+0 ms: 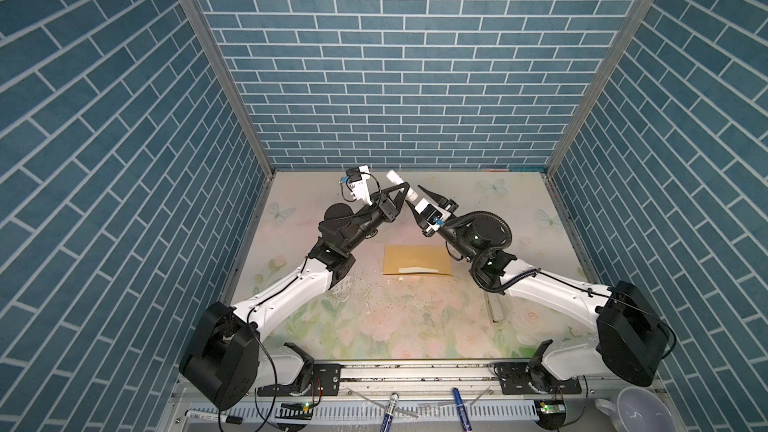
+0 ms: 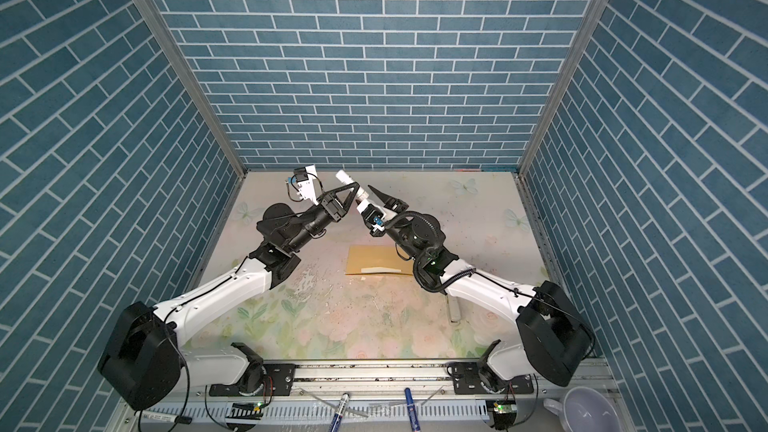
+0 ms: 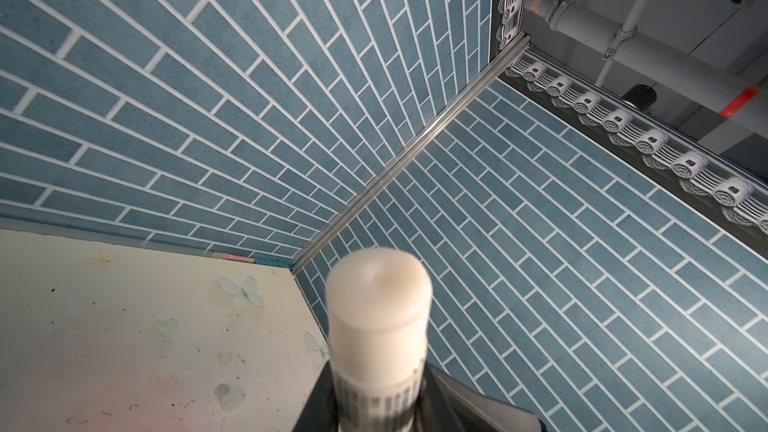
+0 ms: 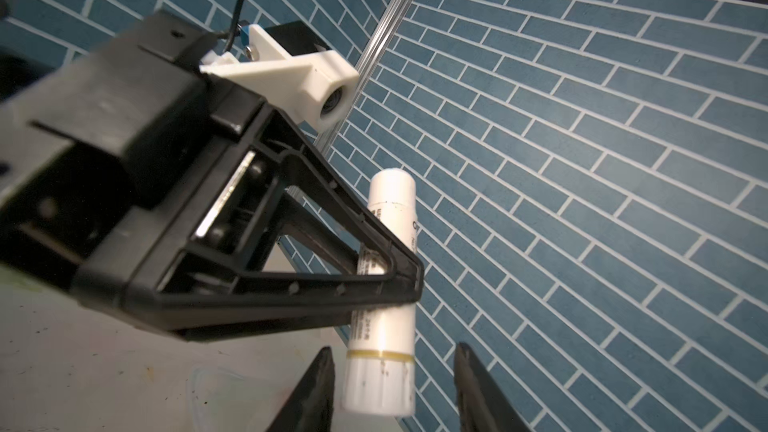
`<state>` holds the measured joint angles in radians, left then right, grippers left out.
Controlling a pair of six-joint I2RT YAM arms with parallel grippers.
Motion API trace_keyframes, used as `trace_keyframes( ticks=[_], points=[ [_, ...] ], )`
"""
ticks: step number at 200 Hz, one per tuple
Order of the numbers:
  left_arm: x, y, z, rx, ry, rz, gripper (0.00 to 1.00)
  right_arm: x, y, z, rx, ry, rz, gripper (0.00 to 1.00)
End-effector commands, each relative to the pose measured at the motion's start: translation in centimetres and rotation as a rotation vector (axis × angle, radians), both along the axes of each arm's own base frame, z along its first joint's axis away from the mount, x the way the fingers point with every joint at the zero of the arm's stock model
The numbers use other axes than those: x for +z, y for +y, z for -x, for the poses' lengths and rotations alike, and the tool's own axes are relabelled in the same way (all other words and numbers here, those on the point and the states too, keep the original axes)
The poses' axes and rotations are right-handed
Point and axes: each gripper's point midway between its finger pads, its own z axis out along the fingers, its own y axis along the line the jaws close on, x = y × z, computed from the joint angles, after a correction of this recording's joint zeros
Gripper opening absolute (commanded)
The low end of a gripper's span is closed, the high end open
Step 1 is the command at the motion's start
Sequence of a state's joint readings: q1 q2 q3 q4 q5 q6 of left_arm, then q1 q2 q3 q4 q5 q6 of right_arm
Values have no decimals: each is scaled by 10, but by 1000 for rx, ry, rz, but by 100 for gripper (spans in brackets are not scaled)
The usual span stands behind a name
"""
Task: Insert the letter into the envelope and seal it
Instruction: 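Grasp the glue stick base with the right gripper and twist it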
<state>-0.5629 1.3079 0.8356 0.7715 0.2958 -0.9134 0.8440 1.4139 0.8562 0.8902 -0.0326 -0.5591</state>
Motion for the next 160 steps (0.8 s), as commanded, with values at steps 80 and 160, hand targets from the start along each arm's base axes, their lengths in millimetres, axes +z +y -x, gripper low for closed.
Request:
trace_keyframes(
  ticks=[80,160],
  points=[
    [10,0,1,-2,-23,18,0,8,3,-4,-49,-55,0,28],
    [6,-1,0,-5,-20,10,0,19,5,-1,8,30,-92,4]
  ],
)
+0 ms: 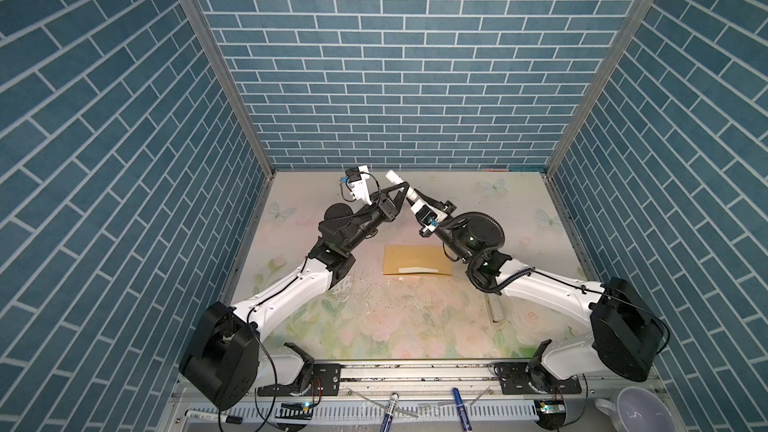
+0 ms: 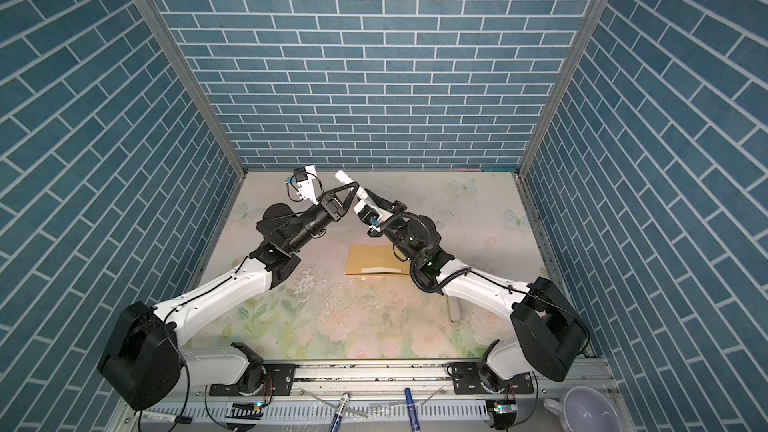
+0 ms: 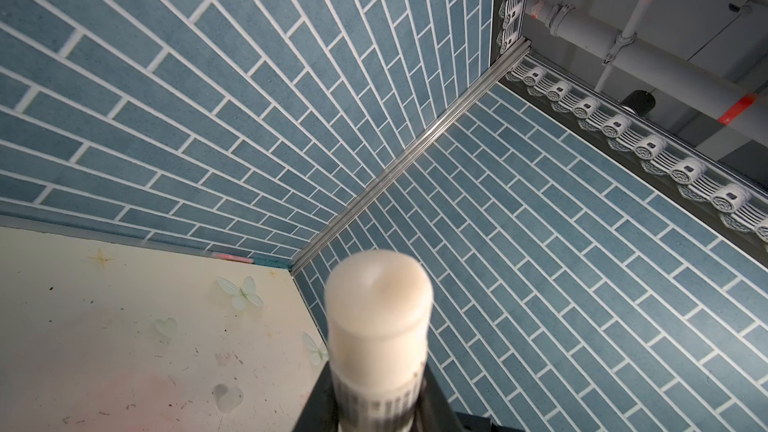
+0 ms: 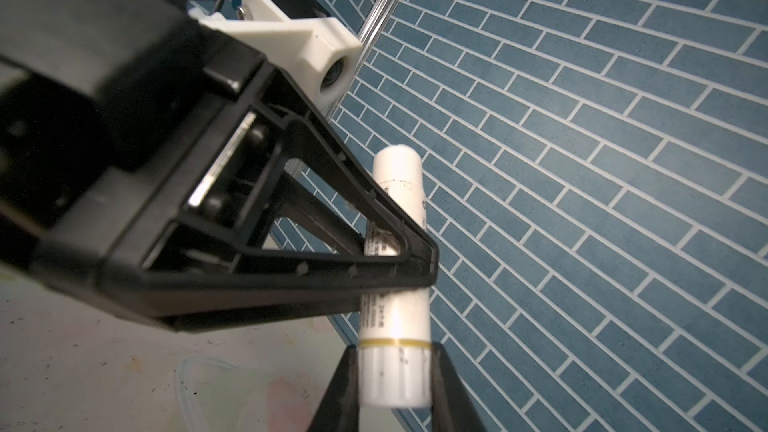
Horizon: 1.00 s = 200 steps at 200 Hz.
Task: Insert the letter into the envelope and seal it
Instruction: 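Grasp the glue stick base with the right gripper and twist it, then open the right gripper and pull it back away from the stick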
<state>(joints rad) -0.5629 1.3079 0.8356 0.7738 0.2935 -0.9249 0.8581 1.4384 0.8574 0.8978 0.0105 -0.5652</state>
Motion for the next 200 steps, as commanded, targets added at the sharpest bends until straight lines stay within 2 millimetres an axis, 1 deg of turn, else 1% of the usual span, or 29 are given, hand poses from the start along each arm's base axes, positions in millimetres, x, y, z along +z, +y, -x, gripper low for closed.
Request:
trace_keyframes(
  ticks=[1,18,35,40,48,79,116,153,200],
  points=[
    [6,-1,0,-5,-27,1,0,28,2,3,40,19,-106,4],
    [4,-2,0,-5,-29,-6,0,33,2,5,88,82,-154,0],
    [5,-2,1,-7,-36,-7,0,37,1,2,130,170,-199,0],
    [5,-2,1,-7,-38,-7,0,39,3,5,167,193,-209,0],
    [5,-2,1,-7,-40,-7,0,40,2,4,194,232,-237,0],
    [5,-3,2,-13,-52,-8,0,51,-10,-4,304,385,-362,0],
    [7,-3,4,-17,-68,-15,0,61,-26,-13,412,512,-484,0],
    [9,-4,6,-26,-89,-21,0,68,-34,-21,562,655,-583,0],
    [14,-5,11,-38,-124,-20,0,76,-44,-39,719,823,-715,0]
  ],
)
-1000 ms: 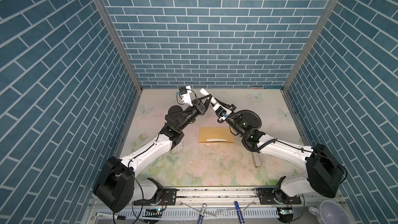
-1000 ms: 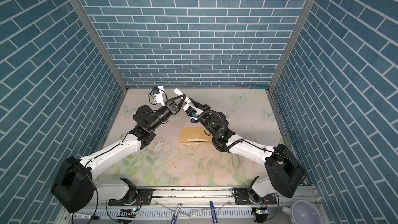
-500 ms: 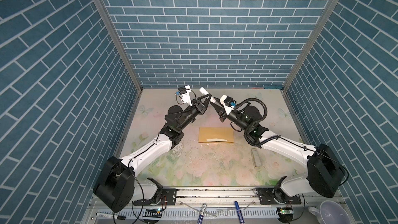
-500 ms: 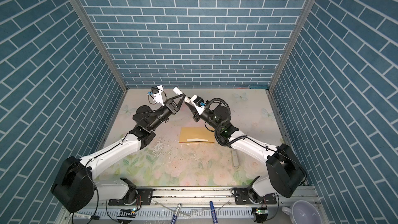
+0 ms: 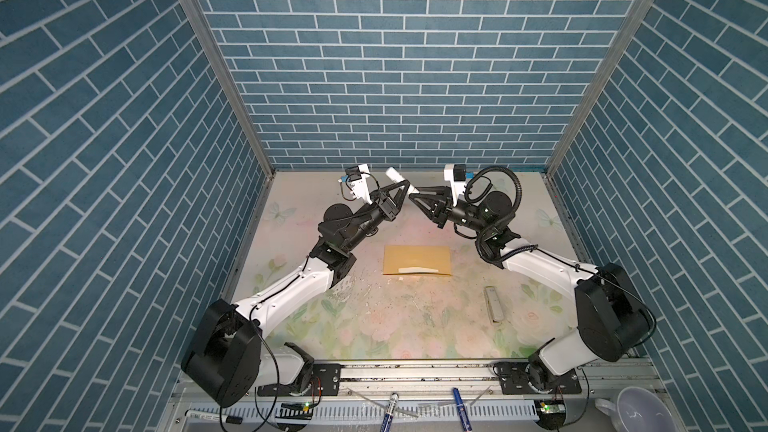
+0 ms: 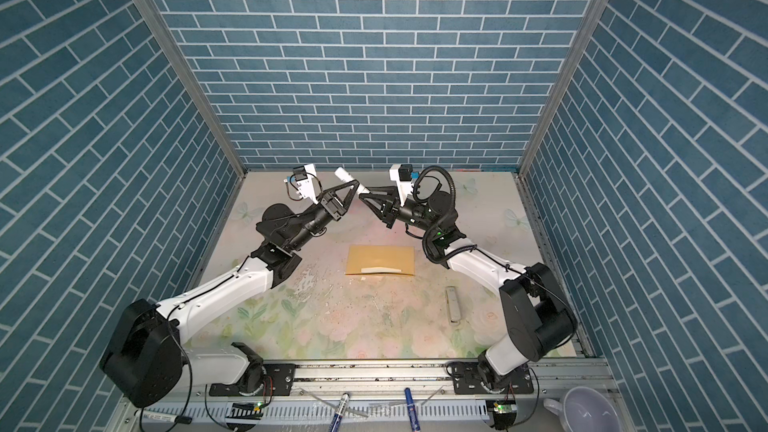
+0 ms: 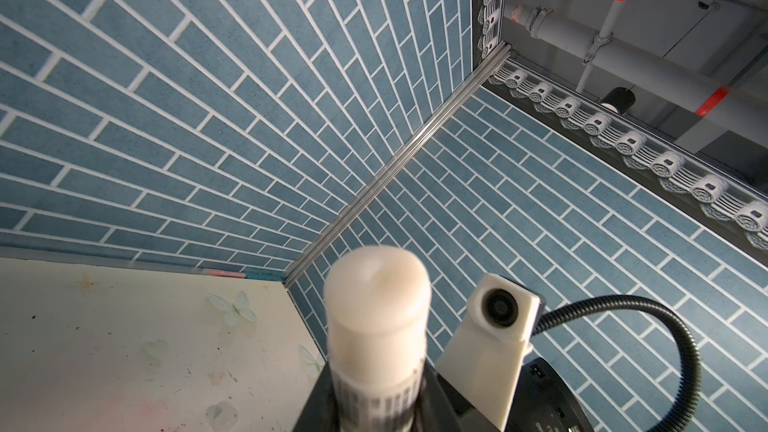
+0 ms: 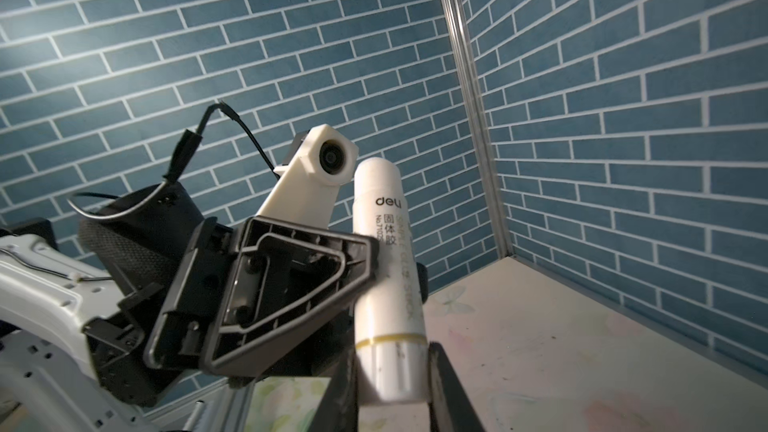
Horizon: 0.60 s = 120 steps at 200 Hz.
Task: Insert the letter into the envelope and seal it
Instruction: 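Open the right gripper and pull it back away from the stick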
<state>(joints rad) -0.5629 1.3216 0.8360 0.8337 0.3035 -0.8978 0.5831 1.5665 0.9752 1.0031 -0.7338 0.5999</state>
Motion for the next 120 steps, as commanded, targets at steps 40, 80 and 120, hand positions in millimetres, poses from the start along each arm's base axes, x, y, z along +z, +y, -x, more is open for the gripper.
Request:
trace_keyframes(
  ticks=[40,80,120],
  points=[
    [5,-4,10,-34,-75,-37,0,64,-30,-36,41,172,-241,0],
    [6,-5,11,-40,-82,-41,0,60,-21,-37,116,231,-226,0],
    [6,-5,12,-42,-86,-44,0,59,-18,-38,143,260,-224,0]
  ],
)
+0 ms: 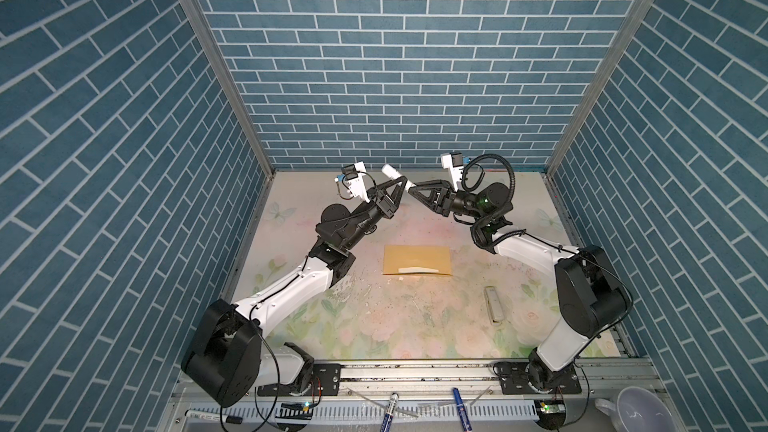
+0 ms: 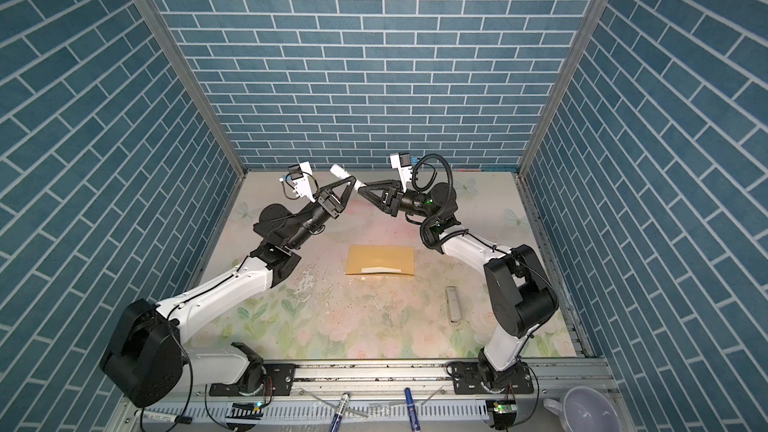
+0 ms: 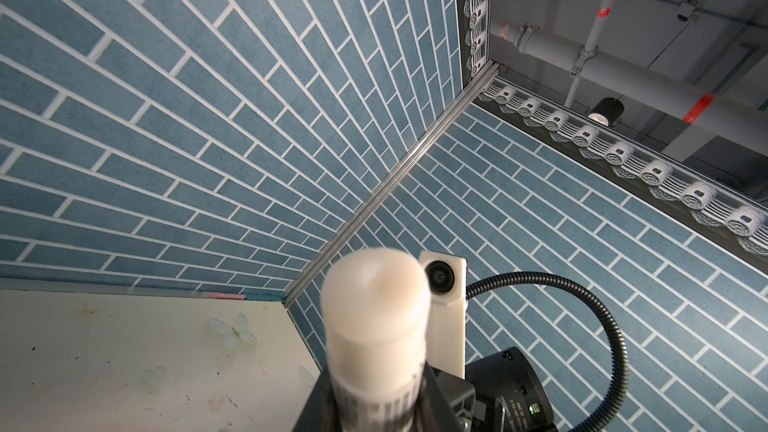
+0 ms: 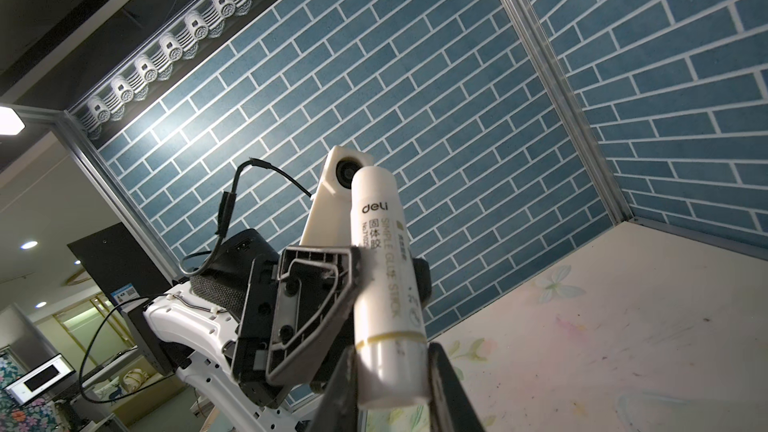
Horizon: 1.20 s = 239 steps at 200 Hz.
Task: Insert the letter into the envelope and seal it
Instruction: 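Open the right gripper and pull it back away from the stick, then move the open right gripper back toward the glue stick base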
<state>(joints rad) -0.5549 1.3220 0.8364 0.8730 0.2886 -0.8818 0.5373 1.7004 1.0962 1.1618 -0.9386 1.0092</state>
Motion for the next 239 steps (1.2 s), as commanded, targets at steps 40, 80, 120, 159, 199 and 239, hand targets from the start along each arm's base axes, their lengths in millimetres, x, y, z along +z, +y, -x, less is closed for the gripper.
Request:
trace_keyframes(
  ticks=[40,80,120,159,199,239],
  points=[
    [-3,-11,14,-66,-44,-60,0,46,-23,-36,-114,60,-135,0],
    [-4,-8,11,-48,-23,-53,0,45,-23,-36,-132,32,-123,4],
    [0,-4,7,-31,25,-11,0,42,-32,-30,-237,-101,-75,30],
    [5,0,5,-21,71,13,0,40,-52,-16,-415,-343,-40,60],
    [9,2,5,-18,126,28,0,41,-77,-3,-629,-571,-38,66],
    [6,1,1,-30,201,53,0,30,-67,10,-709,-756,79,66]
  ],
)
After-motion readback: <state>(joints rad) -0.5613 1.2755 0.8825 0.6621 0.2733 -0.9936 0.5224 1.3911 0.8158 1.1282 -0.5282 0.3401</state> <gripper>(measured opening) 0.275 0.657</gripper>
